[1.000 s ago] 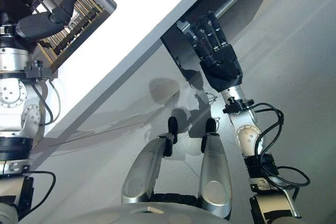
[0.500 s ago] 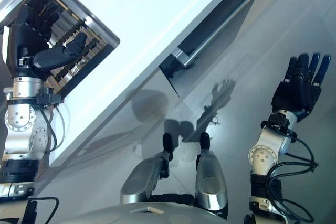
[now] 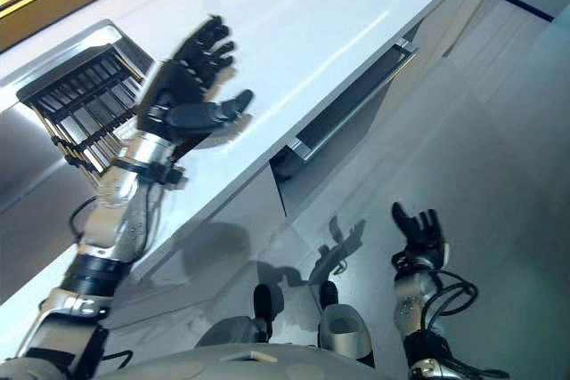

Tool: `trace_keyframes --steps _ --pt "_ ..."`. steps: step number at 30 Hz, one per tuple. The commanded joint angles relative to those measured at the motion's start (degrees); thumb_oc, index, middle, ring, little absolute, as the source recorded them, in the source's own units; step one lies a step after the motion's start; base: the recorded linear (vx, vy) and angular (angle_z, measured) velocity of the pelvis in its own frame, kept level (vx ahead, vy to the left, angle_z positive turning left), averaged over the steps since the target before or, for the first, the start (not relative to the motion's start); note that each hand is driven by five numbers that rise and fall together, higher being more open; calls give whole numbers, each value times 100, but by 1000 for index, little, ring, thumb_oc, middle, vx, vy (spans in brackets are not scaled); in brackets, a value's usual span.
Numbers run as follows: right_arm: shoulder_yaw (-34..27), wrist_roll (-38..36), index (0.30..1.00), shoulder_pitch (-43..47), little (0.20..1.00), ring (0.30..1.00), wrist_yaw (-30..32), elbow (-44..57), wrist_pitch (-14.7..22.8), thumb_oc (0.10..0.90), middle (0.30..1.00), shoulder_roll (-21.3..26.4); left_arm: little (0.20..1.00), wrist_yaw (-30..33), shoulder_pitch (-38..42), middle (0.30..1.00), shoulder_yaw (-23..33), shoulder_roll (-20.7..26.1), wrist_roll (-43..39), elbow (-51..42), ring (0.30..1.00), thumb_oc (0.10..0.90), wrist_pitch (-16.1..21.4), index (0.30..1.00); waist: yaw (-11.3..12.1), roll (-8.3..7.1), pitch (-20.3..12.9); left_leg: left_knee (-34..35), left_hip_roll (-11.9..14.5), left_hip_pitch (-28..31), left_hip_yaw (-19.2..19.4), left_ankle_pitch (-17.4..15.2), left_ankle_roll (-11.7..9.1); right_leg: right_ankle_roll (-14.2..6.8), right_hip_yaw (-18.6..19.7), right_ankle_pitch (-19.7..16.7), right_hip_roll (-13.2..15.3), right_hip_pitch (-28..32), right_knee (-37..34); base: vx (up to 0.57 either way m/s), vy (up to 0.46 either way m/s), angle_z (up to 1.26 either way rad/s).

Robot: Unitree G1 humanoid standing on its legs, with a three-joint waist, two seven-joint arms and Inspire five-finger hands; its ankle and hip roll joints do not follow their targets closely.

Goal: Pick up plates and place into dishwasher.

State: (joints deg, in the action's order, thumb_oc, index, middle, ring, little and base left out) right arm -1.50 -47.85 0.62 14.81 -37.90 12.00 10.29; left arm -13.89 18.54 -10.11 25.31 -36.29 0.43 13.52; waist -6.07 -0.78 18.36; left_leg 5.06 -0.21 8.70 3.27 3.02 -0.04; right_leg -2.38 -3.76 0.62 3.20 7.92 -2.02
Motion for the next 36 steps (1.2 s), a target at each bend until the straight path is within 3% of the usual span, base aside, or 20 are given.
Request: trace_keyframes --steps 1,8,13,14,17,18,22,25,29,36 --pt "-34 534 900 53 900 900 105 -224 -1 800 900 393 900 -569 722 900 -359 -559 -695 -521 900 800 52 900 -145 142 -659 -6 -289 30 233 -434 272 -40 127 -42 -368 -311 381 0 0 0" --pt "331 1419 900 204 900 900 -72 -1245 -381 800 900 443 900 -1160 600 900 -1293 -1355 -1316 -161 900 800 -1403 900 -203 148 -778 -6 -283 124 324 -533 348 -62 273 -106 -397 -266 341 -1 9 -2" --pt "527 1691 900 177 900 900 -223 -1474 -490 800 900 481 900 -1005 315 900 -1834 -1602 -1569 516 900 800 -2340 900 -264 143 -839 -6 -285 125 412 -559 379 -92 358 -149 -412 -290 320 -7 25 -10" --pt "552 1773 900 178 900 900 -274 -1552 -482 800 900 499 900 -957 240 900 -1944 -1649 -1681 761 900 800 -2692 900 -281 134 -850 -6 -283 125 439 -563 383 -102 377 -159 -415 -292 311 -5 6 -6" --pt "576 1760 900 182 900 900 -310 -1625 -477 800 900 514 900 -992 77 900 -2116 -1754 -1483 1250 900 800 -3004 900 -294 113 -883 -6 -282 105 476 -565 385 -120 405 -189 -421 -311 283 -9 -3 -1" --pt "579 1761 900 182 900 900 -357 -1700 -470 800 900 517 900 -897 -82 900 -2262 -1801 -1085 1740 900 800 -3403 900 -297 94 -911 -6 -275 91 511 -580 387 -137 409 -204 -425 -328 261 -28 -10 -4" --pt "636 1885 900 162 900 900 -413 -1640 -560 800 900 510 900 -596 -244 900 -2325 -1815 -543 2525 900 800 -3527 900 -311 77 -955 -6 -276 72 552 -580 398 -157 428 -222 -432 -345 225 -15 -3 -3" --pt "665 1938 900 136 900 900 -510 -1565 -620 800 900 509 900 -435 -291 900 -2297 -1725 -203 2952 900 800 -3422 900 -314 73 -984 -6 -275 58 577 -580 411 -169 462 -230 -438 -367 224 -19 -2 -7" --pt "854 2434 900 78 900 900 -797 -1413 -755 800 900 512 900 -224 -380 900 -2172 -1580 738 3411 900 800 -3091 900 -285 68 -994 -6 -272 39 596 -563 410 -174 435 -225 -437 -396 237 -7 -2 -1" --pt "977 2524 900 -139 900 900 -1138 -1412 -915 800 900 427 900 224 -860 900 -1375 -1425 1294 4675 900 800 -2502 900 -129 -7 -988 -6 -268 -4 531 -508 367 -158 352 -265 -437 -374 136 -28 -24 -1"
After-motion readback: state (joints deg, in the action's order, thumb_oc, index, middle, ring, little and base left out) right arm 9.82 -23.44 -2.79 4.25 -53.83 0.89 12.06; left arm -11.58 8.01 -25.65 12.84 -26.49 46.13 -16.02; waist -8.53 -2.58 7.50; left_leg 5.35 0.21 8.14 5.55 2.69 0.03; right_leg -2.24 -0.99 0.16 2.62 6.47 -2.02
